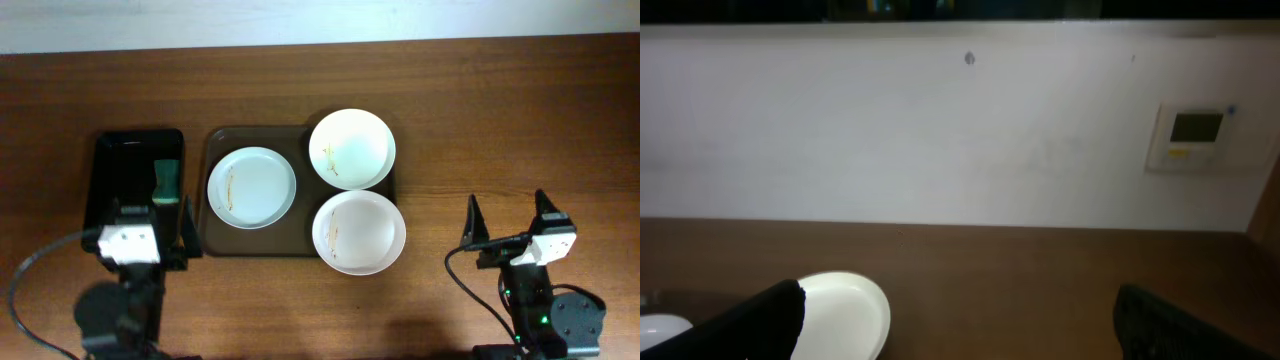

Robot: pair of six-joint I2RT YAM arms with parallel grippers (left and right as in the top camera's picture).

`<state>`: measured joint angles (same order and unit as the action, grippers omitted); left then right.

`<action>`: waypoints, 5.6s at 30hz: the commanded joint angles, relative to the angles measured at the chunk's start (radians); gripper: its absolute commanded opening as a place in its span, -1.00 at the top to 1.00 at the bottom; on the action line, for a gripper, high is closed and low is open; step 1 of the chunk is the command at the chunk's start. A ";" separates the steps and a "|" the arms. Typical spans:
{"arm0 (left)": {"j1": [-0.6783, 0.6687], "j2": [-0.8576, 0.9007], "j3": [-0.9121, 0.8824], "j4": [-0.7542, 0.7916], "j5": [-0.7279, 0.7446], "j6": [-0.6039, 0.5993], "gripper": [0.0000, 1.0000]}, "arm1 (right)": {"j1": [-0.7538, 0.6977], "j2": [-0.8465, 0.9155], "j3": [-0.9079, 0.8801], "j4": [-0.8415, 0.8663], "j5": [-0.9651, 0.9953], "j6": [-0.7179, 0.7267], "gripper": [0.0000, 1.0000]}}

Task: Clean dirty plates on tray and stack at the side
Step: 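Grasp the green sponge in the black bin with the left gripper, then grip the left white plate's rim with the right gripper, then lower the sponge onto the held plate with the left gripper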

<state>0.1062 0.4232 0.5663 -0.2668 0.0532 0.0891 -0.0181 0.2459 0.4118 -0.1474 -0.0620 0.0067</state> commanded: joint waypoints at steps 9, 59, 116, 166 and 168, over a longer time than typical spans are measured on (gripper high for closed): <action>0.003 0.784 0.708 -0.463 0.093 0.060 -0.98 | 0.005 0.658 0.592 -0.384 -0.010 -0.026 -0.97; 0.156 1.575 0.755 -0.341 0.063 -0.040 0.75 | 0.005 0.974 0.654 -0.427 -0.255 0.129 -0.59; 0.149 1.313 0.971 -0.647 0.089 -0.066 0.98 | 0.633 1.989 1.384 -0.715 -0.016 0.546 0.41; -0.165 1.761 0.970 -0.755 0.069 0.014 0.99 | 0.574 2.051 1.281 -0.502 -0.312 0.533 0.92; -0.165 1.767 0.966 -0.717 0.075 0.012 0.99 | 0.574 2.051 1.281 -0.501 -0.312 0.533 0.92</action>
<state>-0.0650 2.1361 1.5490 -1.0077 0.1051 0.0902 0.5640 2.2791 1.7035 -0.6491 -0.3695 0.5419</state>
